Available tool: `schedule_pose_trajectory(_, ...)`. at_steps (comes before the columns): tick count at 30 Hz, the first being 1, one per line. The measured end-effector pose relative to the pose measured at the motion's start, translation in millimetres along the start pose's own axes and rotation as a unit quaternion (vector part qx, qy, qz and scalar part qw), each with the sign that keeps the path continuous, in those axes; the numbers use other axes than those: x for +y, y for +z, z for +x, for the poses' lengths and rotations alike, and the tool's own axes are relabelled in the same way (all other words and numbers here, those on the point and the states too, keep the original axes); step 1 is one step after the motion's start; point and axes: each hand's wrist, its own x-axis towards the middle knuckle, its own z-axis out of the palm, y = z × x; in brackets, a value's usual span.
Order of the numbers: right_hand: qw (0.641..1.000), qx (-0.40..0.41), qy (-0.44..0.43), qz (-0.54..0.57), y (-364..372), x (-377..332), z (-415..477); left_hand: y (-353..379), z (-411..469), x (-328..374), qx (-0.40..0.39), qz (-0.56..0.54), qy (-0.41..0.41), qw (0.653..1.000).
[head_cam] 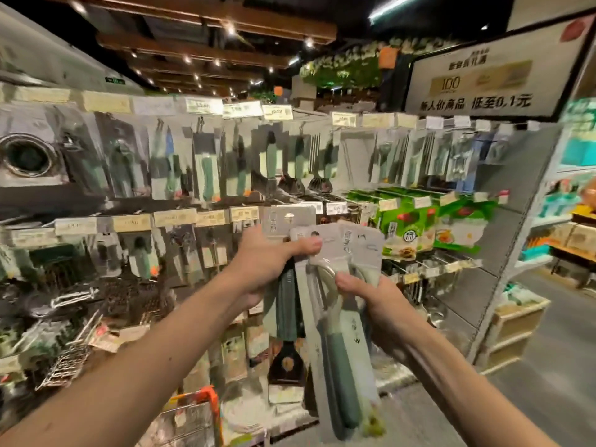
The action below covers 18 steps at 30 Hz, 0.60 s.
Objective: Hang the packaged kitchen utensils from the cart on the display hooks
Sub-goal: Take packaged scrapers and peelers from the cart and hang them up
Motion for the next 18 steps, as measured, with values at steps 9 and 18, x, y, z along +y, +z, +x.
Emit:
schedule_pose_trajectory(9,1.000,0.001,-0.011,-0.020,-72.8,-36.3,113.9,62.1,129.4,-10.7,0.031,-0.010,0.092,0.995)
schedule_pose_trajectory(18,0.999,0.008,-0.032,0.024,-135.3,-48.5,211.6,83.9,216.5,-11.4,-0.031,-0.084,-0.012,0.996)
